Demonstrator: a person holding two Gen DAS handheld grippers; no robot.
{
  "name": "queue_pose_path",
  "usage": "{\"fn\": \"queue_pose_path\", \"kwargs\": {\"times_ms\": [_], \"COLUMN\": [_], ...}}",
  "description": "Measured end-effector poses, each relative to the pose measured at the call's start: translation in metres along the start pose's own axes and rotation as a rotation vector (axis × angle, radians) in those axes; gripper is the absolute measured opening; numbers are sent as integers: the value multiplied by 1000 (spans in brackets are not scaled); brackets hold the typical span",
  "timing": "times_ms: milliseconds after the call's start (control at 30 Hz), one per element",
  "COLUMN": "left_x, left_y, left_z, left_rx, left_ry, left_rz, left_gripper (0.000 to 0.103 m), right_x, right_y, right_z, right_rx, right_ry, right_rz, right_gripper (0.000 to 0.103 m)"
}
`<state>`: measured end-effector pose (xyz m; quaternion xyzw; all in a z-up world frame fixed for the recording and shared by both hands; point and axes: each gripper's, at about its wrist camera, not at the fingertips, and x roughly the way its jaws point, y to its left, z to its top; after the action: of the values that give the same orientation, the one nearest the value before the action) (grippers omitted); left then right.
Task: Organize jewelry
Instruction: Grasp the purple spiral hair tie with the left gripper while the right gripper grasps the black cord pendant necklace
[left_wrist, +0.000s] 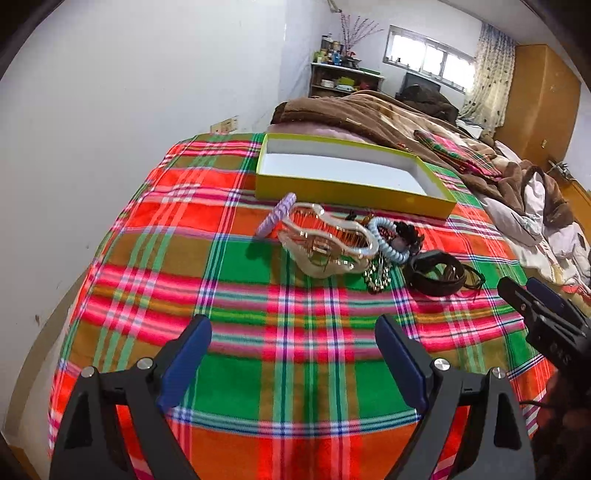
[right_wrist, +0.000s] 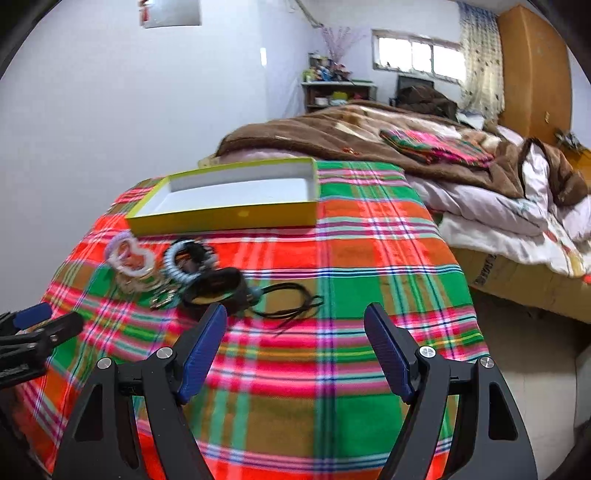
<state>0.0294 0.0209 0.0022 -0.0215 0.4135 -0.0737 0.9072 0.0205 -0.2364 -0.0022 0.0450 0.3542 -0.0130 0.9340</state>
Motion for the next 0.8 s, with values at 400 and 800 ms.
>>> {"fn": "queue_pose_path", "kwargs": {"times_ms": [400,800], "left_x": [19,37], "left_y": [34,44], "left_z": [23,39], "left_rx": [-70,-88], "left_ry": [47,115], "left_rz": [-53,-86], "left_gripper": [92,92], "right_x": [43,61], "right_y": [-10,-8], "right_z": [14,13], "right_rx": [14,6], "right_ry": [127,178], "right_rz": [35,20], "right_gripper": [58,12]}}
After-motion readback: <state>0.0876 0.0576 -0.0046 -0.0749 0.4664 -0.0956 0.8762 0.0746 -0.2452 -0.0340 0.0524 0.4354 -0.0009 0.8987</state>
